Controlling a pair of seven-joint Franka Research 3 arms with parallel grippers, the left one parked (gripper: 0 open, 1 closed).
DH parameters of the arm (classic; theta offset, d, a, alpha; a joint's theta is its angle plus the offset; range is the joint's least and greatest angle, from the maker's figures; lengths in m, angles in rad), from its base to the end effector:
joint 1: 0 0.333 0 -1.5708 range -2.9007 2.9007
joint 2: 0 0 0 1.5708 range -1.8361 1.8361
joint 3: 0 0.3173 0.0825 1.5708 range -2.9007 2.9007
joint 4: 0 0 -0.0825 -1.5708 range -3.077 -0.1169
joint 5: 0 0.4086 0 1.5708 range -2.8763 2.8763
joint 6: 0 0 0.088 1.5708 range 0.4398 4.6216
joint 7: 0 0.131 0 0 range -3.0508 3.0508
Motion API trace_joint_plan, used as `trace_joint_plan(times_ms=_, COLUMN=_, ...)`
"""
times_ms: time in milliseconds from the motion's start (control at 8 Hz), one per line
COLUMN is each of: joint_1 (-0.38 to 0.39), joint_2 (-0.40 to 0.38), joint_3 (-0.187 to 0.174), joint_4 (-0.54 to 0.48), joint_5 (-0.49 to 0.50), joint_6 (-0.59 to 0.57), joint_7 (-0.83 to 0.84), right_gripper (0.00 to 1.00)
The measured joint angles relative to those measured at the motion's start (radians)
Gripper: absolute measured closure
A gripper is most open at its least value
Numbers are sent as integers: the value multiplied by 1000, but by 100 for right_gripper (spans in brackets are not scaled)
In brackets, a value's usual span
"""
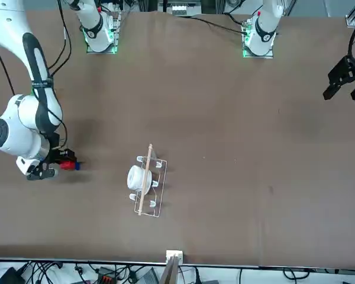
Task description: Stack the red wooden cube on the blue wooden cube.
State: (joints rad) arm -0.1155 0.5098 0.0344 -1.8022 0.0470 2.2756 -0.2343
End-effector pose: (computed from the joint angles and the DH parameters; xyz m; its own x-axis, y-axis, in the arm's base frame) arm 0.6651 -0.0531 0.2208 0.9927 0.1184 -0.0242 0.1168 -0.9914 -0.0587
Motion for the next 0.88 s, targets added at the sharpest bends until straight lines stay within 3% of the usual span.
trace_joint_plan(times_ms=875, joint_1=-1, joint_2=9, joint_3=0, joint_4=2, joint_5=0, joint_6=11, joint_7=0, right_gripper=30)
